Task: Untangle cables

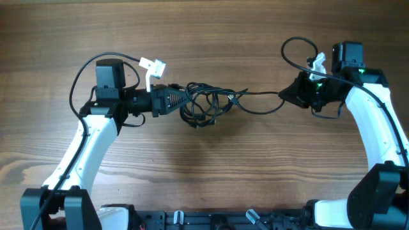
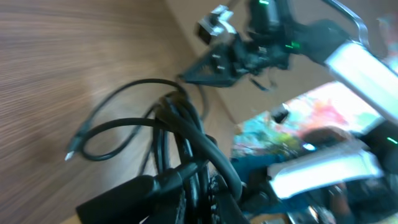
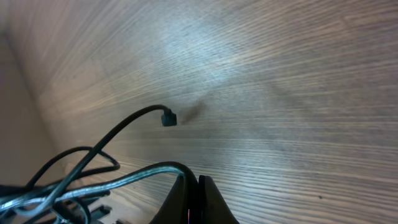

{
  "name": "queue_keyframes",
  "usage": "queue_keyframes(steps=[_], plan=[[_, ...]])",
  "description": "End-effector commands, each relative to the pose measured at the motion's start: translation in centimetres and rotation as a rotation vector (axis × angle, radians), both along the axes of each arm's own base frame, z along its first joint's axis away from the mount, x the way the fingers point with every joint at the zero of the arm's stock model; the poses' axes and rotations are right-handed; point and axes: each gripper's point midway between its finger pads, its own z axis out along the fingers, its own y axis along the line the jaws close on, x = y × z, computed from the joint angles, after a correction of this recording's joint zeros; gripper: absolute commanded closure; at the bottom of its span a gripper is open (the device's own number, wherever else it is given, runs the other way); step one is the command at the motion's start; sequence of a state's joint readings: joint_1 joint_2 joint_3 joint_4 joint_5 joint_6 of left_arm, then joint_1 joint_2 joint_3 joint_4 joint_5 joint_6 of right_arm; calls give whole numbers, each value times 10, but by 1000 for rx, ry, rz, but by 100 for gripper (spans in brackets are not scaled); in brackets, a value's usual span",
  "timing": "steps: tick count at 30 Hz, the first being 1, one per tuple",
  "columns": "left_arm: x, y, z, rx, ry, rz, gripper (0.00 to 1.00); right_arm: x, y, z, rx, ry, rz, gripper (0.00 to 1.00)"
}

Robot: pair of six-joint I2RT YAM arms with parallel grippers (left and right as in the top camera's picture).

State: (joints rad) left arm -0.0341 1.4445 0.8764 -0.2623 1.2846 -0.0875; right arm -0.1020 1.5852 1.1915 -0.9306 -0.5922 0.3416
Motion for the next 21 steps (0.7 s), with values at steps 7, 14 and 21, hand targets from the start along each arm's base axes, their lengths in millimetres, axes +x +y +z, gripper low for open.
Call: queue_keyframes(steps=[7, 14, 21], plan=[[39, 25, -21, 154, 185, 312, 96, -1, -60, -28, -284, 59, -108, 67], [36, 19, -21, 134, 257, 320, 96, -3, -44, -19, -212, 28, -59, 24], [30, 7, -21, 139, 255, 282, 96, -10, 69, 56, -98, -332, 371, 24]])
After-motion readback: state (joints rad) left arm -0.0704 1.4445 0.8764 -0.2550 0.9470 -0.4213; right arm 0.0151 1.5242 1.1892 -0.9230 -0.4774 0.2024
